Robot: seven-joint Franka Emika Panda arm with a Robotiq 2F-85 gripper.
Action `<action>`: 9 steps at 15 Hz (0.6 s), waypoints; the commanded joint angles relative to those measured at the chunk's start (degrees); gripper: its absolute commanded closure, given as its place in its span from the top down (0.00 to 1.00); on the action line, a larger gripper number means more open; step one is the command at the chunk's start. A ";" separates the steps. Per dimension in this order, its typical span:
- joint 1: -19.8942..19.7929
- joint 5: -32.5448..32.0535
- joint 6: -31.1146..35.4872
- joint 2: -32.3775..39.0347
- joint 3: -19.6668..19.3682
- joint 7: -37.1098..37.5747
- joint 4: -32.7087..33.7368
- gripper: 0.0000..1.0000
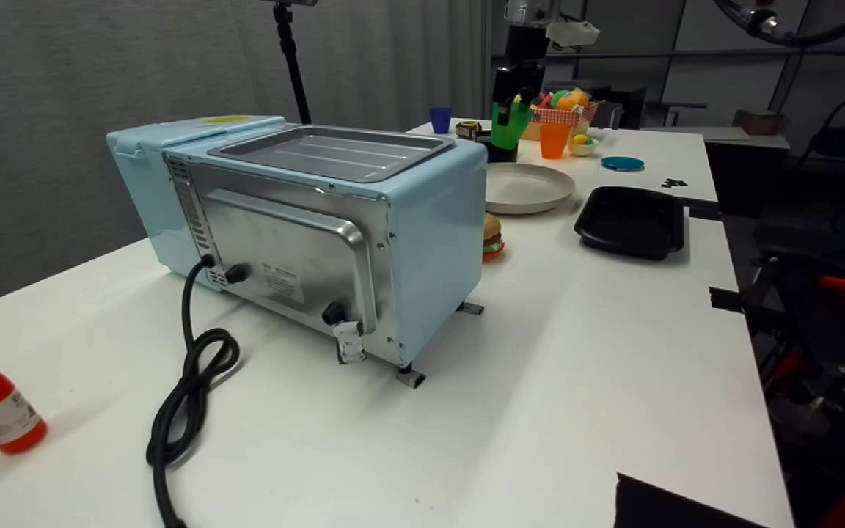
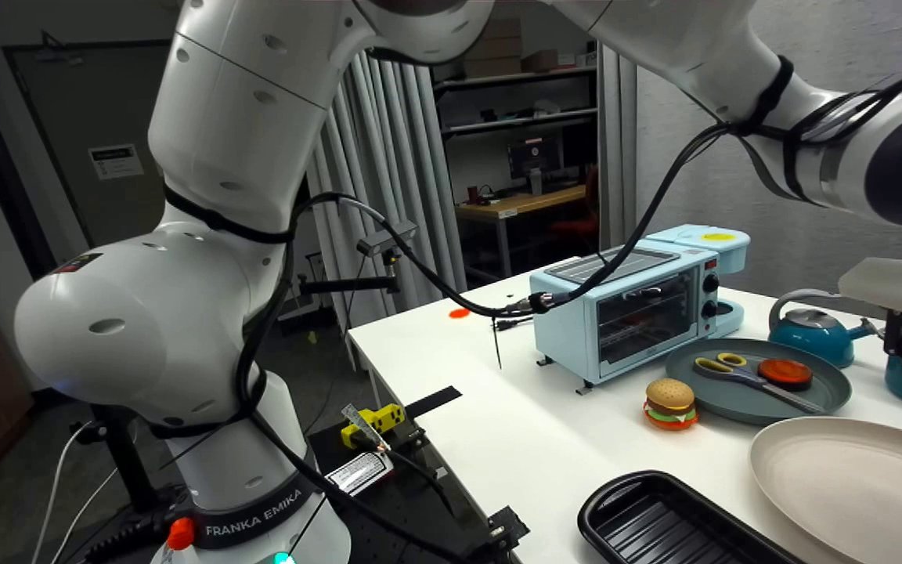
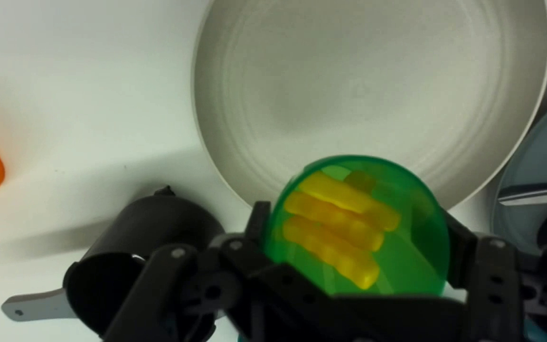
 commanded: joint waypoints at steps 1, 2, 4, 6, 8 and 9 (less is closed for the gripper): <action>-0.11 5.55 5.96 -1.36 1.76 1.70 -2.16 0.53; -0.31 7.05 8.61 -1.63 2.54 1.33 -2.85 0.53; -1.07 9.64 15.27 -2.32 4.64 -1.30 -4.80 0.53; -2.43 11.17 22.27 -3.18 7.47 -4.94 -7.55 0.53; -5.13 12.14 30.26 -3.97 11.80 -10.19 -11.26 0.53; -7.21 12.28 33.62 -4.34 14.57 -12.73 -13.17 0.53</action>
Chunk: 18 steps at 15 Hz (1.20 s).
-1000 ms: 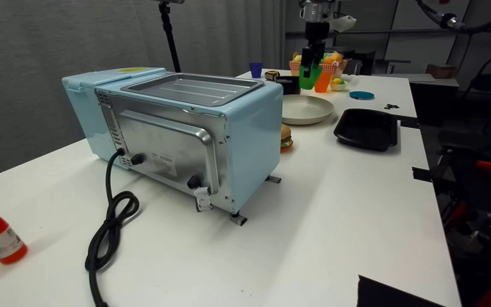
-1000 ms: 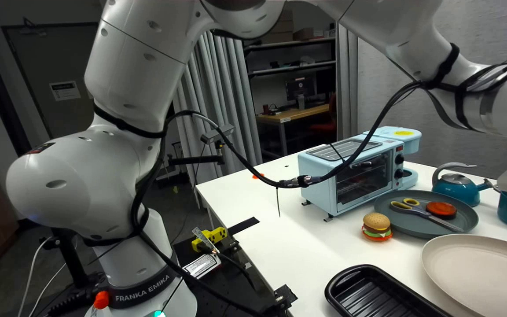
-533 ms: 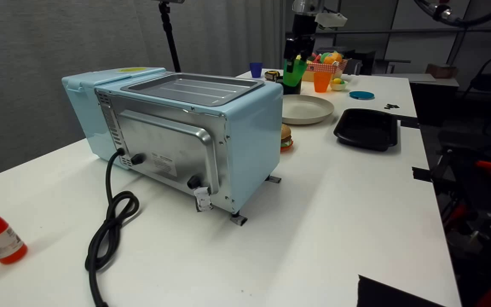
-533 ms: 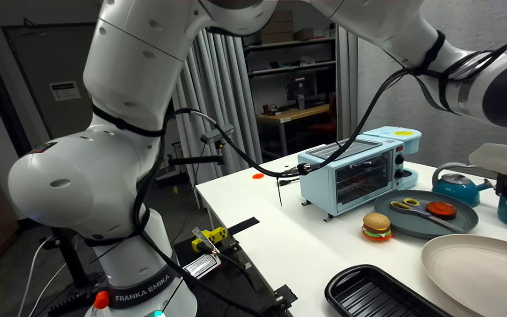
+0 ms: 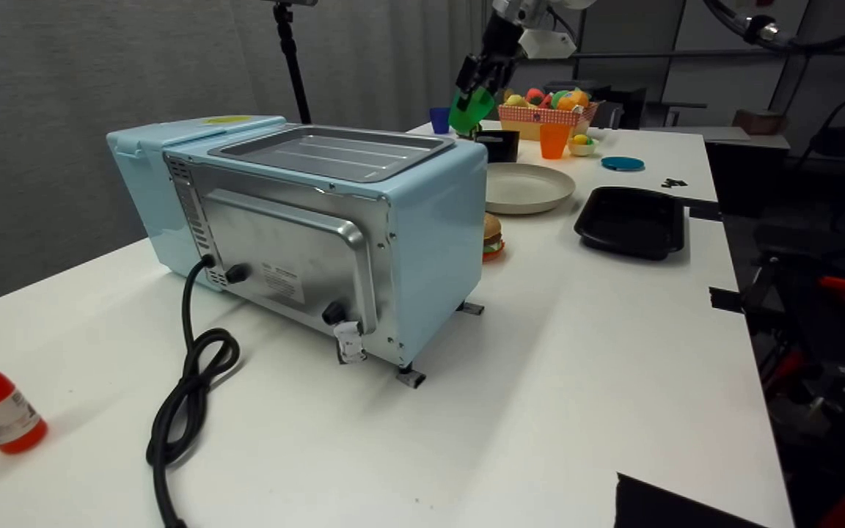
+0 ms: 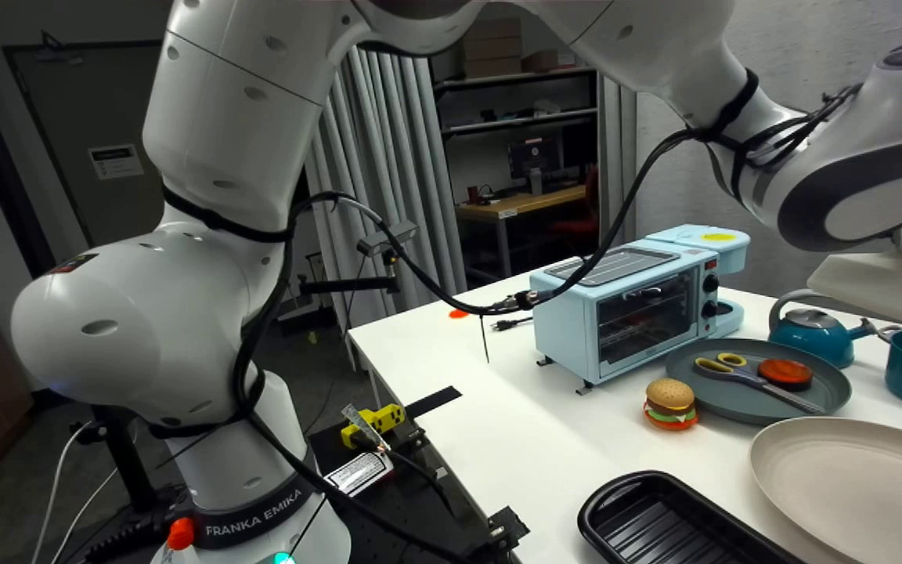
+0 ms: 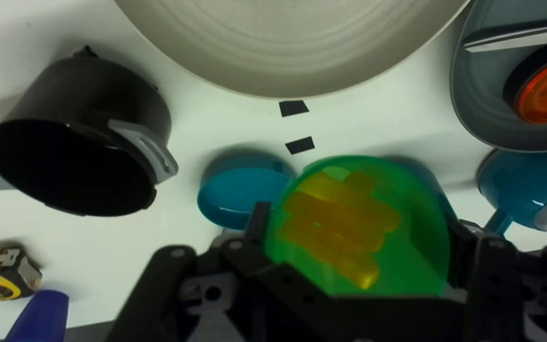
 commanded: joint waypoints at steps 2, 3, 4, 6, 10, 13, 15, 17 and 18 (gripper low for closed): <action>-10.35 3.33 14.62 -3.65 12.62 -14.05 -10.72 0.53; -13.68 3.35 17.57 -3.53 16.31 -16.31 -12.26 0.53; -17.29 3.39 20.17 -3.44 20.07 -18.36 -13.83 0.53; -25.65 2.38 25.99 -1.86 28.93 -20.55 -15.79 0.53; -40.87 -1.47 34.26 2.04 44.51 -19.02 -19.15 0.53; -48.78 -5.41 39.58 5.78 52.47 -18.03 -22.01 0.53; -52.44 -8.31 43.07 8.57 56.02 -17.73 -24.08 0.53; -55.62 -12.52 47.26 12.34 59.21 -17.59 -26.03 0.53; -56.52 -14.21 48.55 13.50 59.94 -17.50 -26.97 0.53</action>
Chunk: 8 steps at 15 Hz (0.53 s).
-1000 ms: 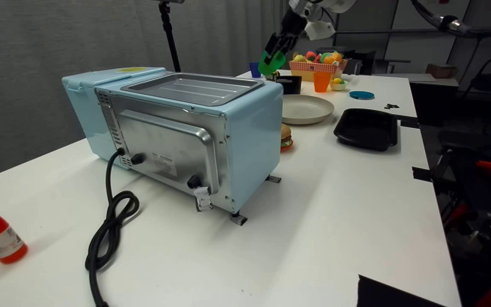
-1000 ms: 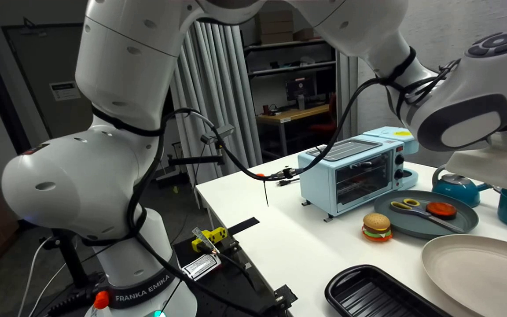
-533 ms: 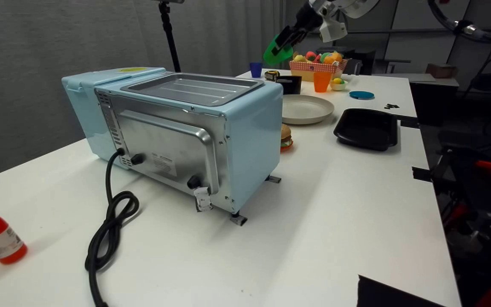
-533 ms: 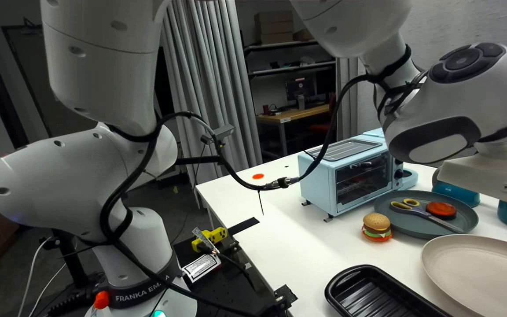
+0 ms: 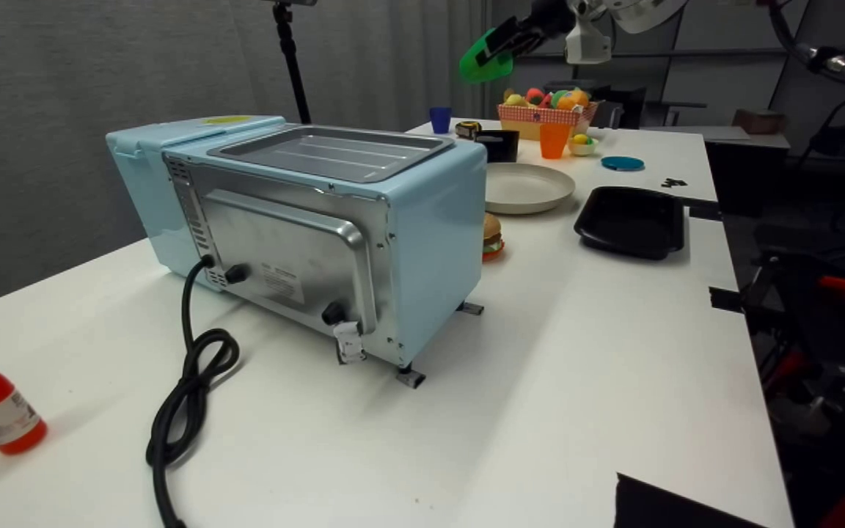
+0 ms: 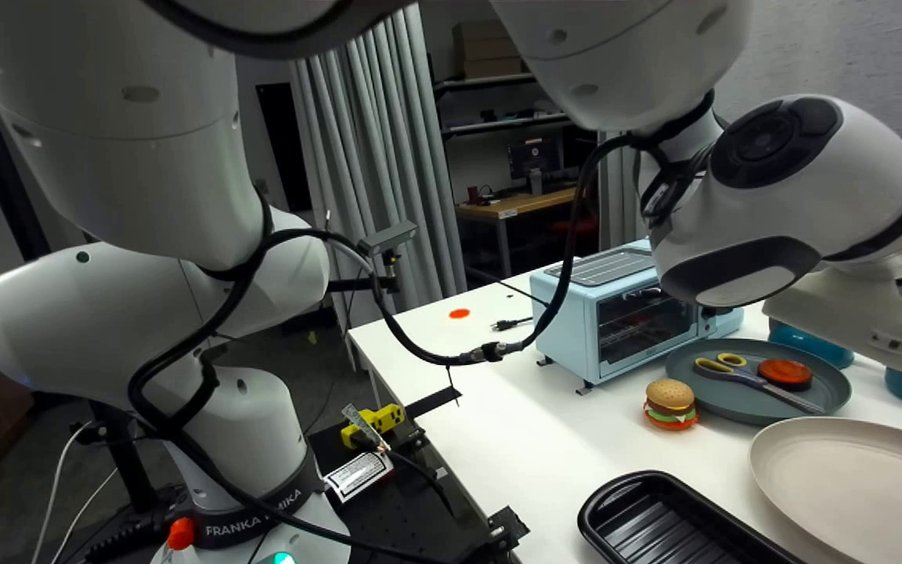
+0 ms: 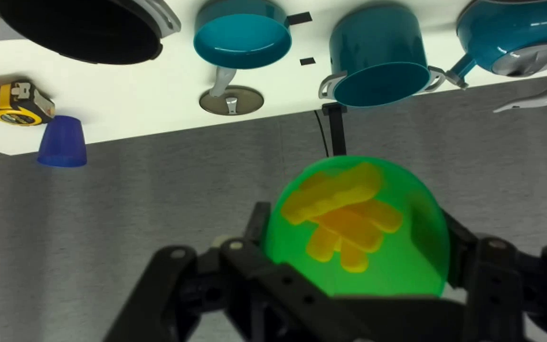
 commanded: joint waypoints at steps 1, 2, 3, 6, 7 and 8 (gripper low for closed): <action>-5.29 -7.08 6.78 6.75 5.04 0.21 -3.43 0.53; -5.80 -8.64 7.83 7.97 5.32 0.12 -4.05 0.53; -6.26 -10.33 8.88 9.31 5.54 0.00 -4.45 0.53; -7.34 -16.73 11.21 13.10 4.98 -0.89 -5.40 0.53; -7.68 -18.92 11.79 14.31 4.76 -0.94 -5.49 0.53; -7.97 -21.19 12.26 15.54 4.48 -1.06 -5.50 0.53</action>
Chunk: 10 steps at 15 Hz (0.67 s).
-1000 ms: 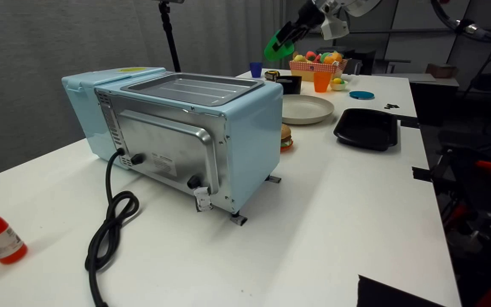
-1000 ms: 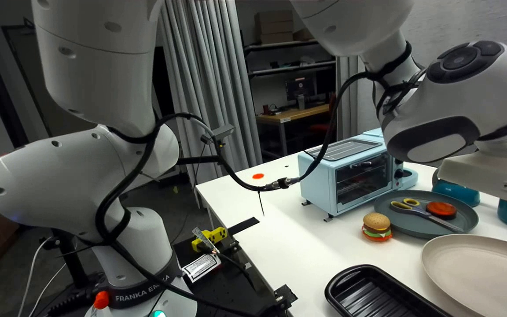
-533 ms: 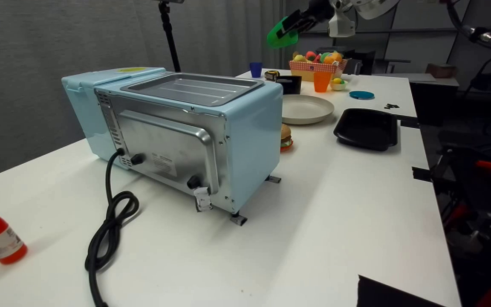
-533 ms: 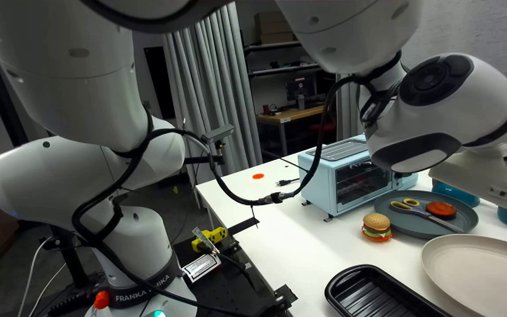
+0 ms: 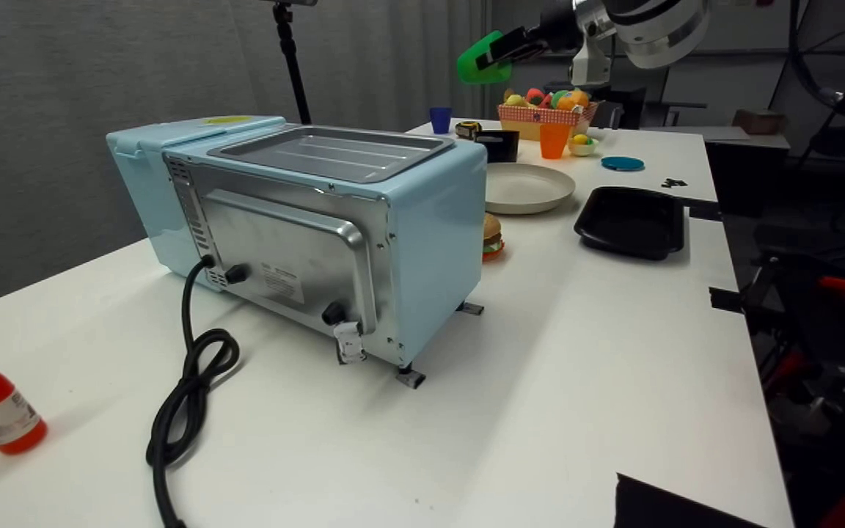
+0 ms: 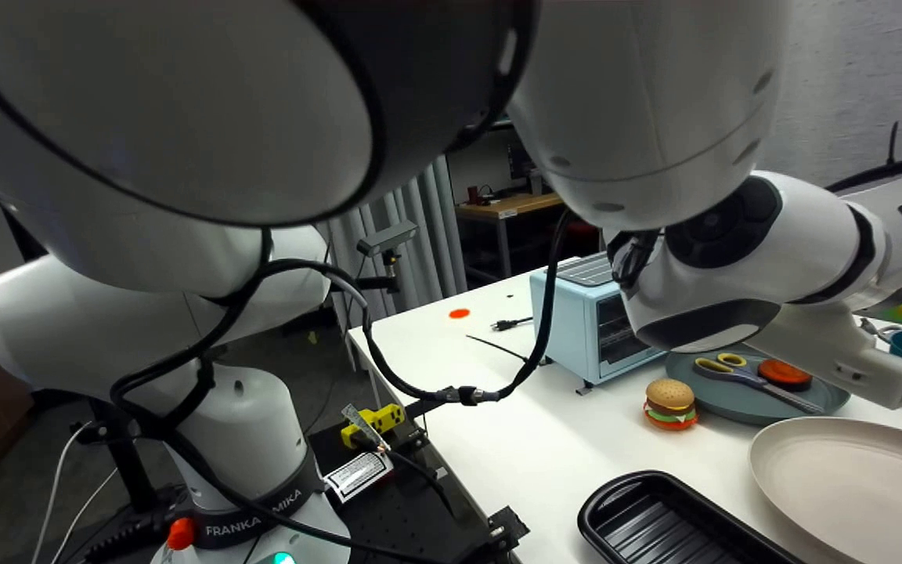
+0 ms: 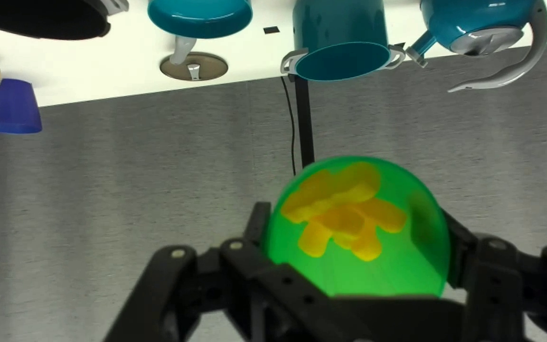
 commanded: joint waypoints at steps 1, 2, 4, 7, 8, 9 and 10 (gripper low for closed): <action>-2.71 -8.25 3.51 6.25 0.66 -1.15 -0.73 0.53; -2.76 -9.79 3.72 7.10 0.28 -1.11 -0.47 0.53; 0.14 -19.27 5.37 4.34 -5.55 9.34 0.75 0.53; 4.02 -28.58 10.49 3.53 -11.93 18.90 3.78 0.53; 6.10 -30.05 12.47 2.36 -14.68 22.27 4.80 0.53; 8.12 -31.11 14.57 1.61 -17.21 25.12 5.86 0.53; 10.48 -31.61 16.75 1.05 -19.82 27.71 7.20 0.53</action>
